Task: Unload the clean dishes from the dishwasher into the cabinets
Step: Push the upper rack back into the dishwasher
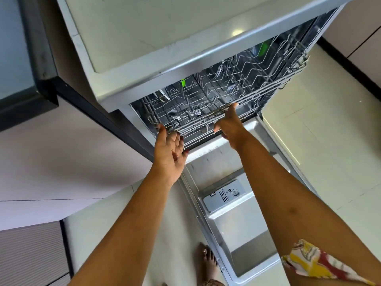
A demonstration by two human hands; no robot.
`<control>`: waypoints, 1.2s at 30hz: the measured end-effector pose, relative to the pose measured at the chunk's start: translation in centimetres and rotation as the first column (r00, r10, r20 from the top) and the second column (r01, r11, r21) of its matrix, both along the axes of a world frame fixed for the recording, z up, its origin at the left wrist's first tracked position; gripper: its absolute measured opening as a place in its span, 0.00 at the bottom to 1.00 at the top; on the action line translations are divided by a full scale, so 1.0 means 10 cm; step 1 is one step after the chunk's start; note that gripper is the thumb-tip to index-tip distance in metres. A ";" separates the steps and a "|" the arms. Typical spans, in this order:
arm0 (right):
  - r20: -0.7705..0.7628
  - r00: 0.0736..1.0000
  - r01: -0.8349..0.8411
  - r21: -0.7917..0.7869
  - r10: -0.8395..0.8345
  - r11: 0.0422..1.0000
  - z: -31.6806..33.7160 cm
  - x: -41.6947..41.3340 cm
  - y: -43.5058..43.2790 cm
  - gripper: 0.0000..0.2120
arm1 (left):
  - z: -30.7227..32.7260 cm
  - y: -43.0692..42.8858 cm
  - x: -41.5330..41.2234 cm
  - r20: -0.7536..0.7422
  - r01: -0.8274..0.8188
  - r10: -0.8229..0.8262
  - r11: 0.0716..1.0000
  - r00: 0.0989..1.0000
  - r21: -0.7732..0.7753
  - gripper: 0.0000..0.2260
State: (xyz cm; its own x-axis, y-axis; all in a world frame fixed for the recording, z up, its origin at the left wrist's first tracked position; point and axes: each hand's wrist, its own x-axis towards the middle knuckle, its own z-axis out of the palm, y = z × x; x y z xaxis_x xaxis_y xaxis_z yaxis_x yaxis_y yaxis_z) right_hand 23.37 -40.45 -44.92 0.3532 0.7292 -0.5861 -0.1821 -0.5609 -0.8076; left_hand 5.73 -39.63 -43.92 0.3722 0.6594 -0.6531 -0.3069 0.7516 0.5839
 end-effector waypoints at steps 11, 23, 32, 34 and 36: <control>0.179 0.964 -0.173 -0.131 0.195 0.976 0.13 0.13 0.23 0.40 | -0.04 0.25 0.11 -0.083 -0.014 0.020 0.997 0.996 0.073 0.26; 0.274 0.933 -0.180 -0.211 0.234 0.961 0.09 0.10 0.60 0.44 | 0.00 0.47 0.26 -0.279 0.102 -0.052 0.980 0.959 0.169 0.11; 0.274 0.927 -0.215 -0.173 0.257 0.961 0.14 0.10 0.42 0.47 | -0.04 0.42 0.08 -0.367 0.238 -0.155 0.952 0.917 0.193 0.03; 0.246 0.942 -0.192 -0.160 0.227 0.968 0.07 0.05 0.29 0.50 | -0.09 0.36 -0.01 -0.405 0.289 -0.200 0.942 0.892 0.173 0.02; 0.192 0.957 -0.189 -0.150 0.216 0.971 -0.05 -0.06 0.13 0.50 | -0.23 0.26 -0.12 -0.418 0.318 -0.227 0.934 0.880 0.163 0.10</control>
State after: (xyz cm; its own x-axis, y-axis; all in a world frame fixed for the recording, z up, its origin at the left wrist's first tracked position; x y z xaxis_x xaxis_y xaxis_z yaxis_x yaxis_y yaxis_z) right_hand 22.77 -39.13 -45.40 0.3284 0.7213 -0.6099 0.1081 -0.6701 -0.7343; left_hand 4.56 -37.01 -46.19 0.3067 0.7122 -0.6315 0.1750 0.6099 0.7729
